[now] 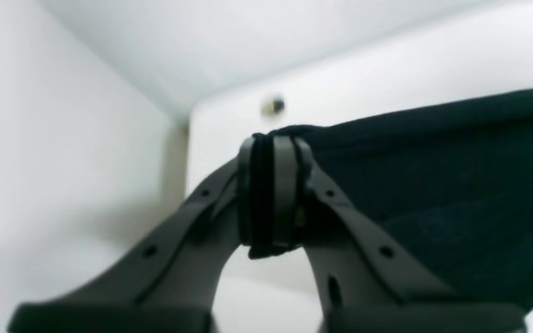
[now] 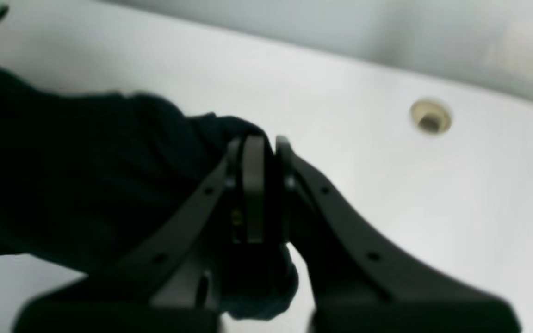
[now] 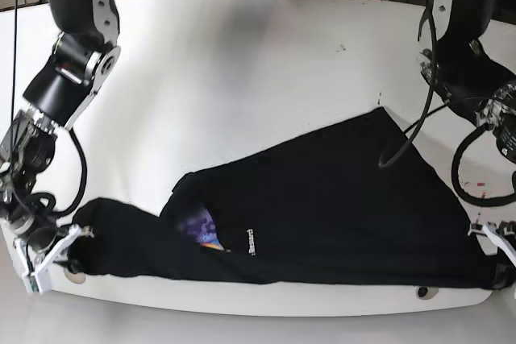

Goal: Layout the t-shirt on the table in an organized manner, then fold the t-shirt properly
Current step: 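Lift the t-shirt with both grippers and swing it toward the robot, then release with the left gripper and lift the t-shirt with the right gripper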

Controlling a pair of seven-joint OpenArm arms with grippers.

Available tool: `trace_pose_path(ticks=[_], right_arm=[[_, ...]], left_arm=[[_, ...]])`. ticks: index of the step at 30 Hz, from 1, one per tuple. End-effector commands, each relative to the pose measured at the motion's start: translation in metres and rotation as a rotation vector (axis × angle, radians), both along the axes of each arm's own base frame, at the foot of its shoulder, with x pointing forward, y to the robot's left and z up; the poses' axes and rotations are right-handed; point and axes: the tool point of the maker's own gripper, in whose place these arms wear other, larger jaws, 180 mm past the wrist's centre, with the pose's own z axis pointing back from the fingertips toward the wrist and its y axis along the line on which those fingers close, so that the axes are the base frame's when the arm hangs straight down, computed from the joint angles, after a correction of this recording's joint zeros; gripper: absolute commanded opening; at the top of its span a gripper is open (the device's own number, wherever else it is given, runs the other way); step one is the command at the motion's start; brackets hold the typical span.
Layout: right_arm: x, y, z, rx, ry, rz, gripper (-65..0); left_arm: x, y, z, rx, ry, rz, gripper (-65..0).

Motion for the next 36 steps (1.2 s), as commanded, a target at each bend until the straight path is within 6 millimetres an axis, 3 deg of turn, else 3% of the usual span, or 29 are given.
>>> trace_pose_path(ticks=[1, 5, 8, 11, 16, 18, 20, 24, 32, 33, 36], right_arm=[[0.018, -0.01, 0.061, 0.003, -0.134, -0.011, -65.0], [0.039, -0.016, 0.11, 0.026, -0.185, -0.002, -65.0], [0.048, -0.021, 0.147, 0.028, -0.22, 0.004, -65.0], [0.051, -0.026, 0.164, 0.036, -0.234, 0.003, -65.0], [0.048, -0.034, 0.17, 0.027, -0.236, -0.01, -65.0], [0.047, -0.037, 0.156, 0.031, -0.209, -0.012, -65.0], [0.044, -0.039, 0.129, 0.027, -0.158, -0.018, -65.0], [0.033, -0.043, 0.085, 0.031, -0.074, -0.026, -65.0], [-0.025, -0.037, -0.043, 0.126, 0.119, -0.018, -65.0], [-0.037, -0.03, -0.069, 0.152, 0.166, -0.009, -65.0], [-0.071, -0.025, -0.12, 0.206, 0.263, -0.016, -65.0]], left_arm=[[0.007, 0.003, 0.036, 0.01, -0.081, 0.002, -60.8], [0.021, 0.005, 0.068, -0.022, -0.127, -0.016, -60.8], [0.025, 0.016, 0.094, -0.034, -0.159, -0.007, -60.8], [0.03, 0.024, 0.111, -0.055, -0.173, -0.004, -60.8], [0.032, 0.037, 0.108, -0.065, -0.146, 0.012, -60.8], [0.032, 0.038, 0.105, -0.067, -0.141, 0.013, -60.8], [0.033, 0.038, 0.078, -0.068, -0.082, 0.014, -60.8], [0.028, 0.037, 0.051, -0.047, -0.037, 0.023, -60.8], [-0.007, 0.043, -0.042, -0.018, 0.131, 0.073, -60.8], [-0.014, 0.043, -0.062, -0.018, 0.175, 0.075, -60.8], [-0.028, 0.038, -0.105, -0.05, 0.266, 0.075, -60.8]])
